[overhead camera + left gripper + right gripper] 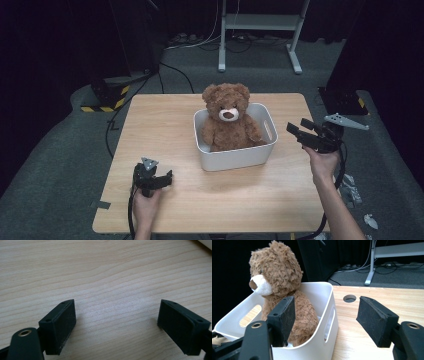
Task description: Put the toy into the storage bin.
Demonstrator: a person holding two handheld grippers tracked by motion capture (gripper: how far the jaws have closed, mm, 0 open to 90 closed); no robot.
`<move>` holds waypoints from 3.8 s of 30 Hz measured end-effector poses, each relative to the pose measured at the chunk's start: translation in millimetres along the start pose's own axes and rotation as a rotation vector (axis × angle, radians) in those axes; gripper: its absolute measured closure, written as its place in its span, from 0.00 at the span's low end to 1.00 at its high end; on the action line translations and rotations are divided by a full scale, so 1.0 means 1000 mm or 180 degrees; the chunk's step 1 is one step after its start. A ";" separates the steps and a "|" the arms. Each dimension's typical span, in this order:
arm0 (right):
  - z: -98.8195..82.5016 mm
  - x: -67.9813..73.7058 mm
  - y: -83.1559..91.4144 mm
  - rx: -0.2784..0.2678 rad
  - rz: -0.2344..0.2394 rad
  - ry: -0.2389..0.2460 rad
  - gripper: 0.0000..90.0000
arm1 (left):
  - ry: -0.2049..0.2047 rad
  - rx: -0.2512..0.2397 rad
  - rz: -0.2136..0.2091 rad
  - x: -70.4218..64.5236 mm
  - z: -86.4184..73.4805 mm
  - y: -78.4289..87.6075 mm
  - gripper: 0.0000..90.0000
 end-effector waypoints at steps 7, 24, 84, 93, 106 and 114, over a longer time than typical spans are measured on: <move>-0.004 -0.004 0.003 0.0000 -0.0035 -0.0009 0.34 | -0.0002 -0.0002 -0.0002 0.000 0.000 0.000 0.17; -0.017 -0.016 0.010 0.0000 -0.0085 -0.0077 0.34 | 0.0001 -0.0001 0.0000 0.000 0.000 0.000 0.17; -0.076 -0.036 0.002 0.0250 -0.0213 -0.0169 0.36 | -0.0003 -0.0019 0.0003 0.000 0.000 0.000 0.17; -0.082 -0.038 0.003 0.0272 -0.0239 -0.0166 0.36 | -0.0006 -0.0019 0.0003 0.000 0.000 0.000 0.17; -0.098 -0.045 0.001 0.0380 -0.0322 -0.0165 0.37 | -0.0005 -0.0020 0.0003 0.000 0.000 0.000 0.17; -0.108 -0.049 0.000 0.0457 -0.0371 -0.0154 0.37 | -0.0004 -0.0019 0.0003 0.000 0.000 0.000 0.17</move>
Point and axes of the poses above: each handheld gripper's, and its own axes: y roughly backward along the jaws, z roughly out of its top, x roughly to its left, the point moved 10 cm from there along -y, roughly forward along the jaws, and after that the axes turned 7 degrees about -y, right-handed, at the moved point
